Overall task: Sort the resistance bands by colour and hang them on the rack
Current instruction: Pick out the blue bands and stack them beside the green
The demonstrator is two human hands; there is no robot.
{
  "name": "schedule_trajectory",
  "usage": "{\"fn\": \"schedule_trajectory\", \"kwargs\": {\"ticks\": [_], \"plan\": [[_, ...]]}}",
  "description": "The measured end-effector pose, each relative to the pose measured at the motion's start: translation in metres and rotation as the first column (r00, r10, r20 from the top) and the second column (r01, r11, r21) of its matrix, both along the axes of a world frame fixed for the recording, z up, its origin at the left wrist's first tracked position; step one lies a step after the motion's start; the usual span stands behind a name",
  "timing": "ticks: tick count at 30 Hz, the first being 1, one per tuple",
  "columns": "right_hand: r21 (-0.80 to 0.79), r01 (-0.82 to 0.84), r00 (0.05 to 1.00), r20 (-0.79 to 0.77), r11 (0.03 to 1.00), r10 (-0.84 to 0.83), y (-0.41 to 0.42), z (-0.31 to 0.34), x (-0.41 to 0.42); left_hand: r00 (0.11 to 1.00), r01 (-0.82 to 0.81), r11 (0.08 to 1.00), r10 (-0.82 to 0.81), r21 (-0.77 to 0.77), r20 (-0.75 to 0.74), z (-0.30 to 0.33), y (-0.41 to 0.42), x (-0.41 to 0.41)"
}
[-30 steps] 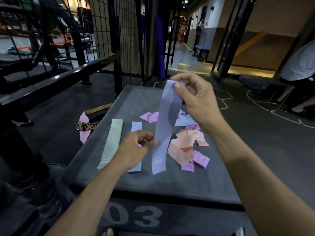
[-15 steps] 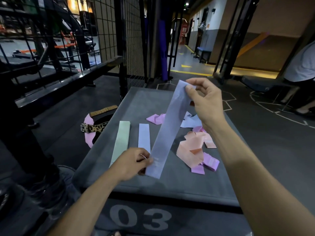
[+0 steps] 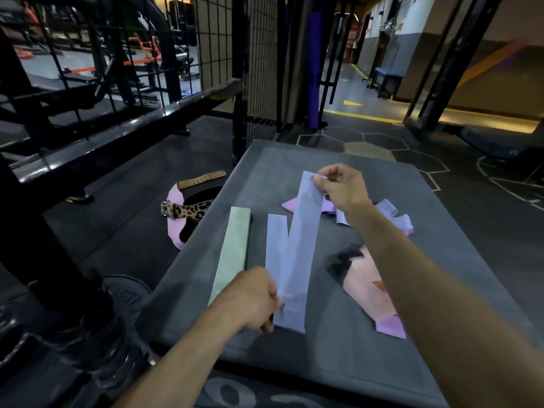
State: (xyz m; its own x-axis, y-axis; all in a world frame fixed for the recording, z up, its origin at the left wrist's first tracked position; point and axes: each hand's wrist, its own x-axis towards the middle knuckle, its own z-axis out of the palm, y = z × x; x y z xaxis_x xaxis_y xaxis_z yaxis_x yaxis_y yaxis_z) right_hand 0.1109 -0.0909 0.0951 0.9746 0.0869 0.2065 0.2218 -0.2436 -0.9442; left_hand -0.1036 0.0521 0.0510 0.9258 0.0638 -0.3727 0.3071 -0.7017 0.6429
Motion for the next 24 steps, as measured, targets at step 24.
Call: {"fn": "schedule_trajectory", "kwargs": {"ticks": [24], "plan": [[-0.398,-0.126,0.992,-0.061,0.909,0.111,0.065,-0.133,0.068,0.964,0.252,0.910,-0.205,0.329,-0.169,-0.010,0.006,0.051]]}}
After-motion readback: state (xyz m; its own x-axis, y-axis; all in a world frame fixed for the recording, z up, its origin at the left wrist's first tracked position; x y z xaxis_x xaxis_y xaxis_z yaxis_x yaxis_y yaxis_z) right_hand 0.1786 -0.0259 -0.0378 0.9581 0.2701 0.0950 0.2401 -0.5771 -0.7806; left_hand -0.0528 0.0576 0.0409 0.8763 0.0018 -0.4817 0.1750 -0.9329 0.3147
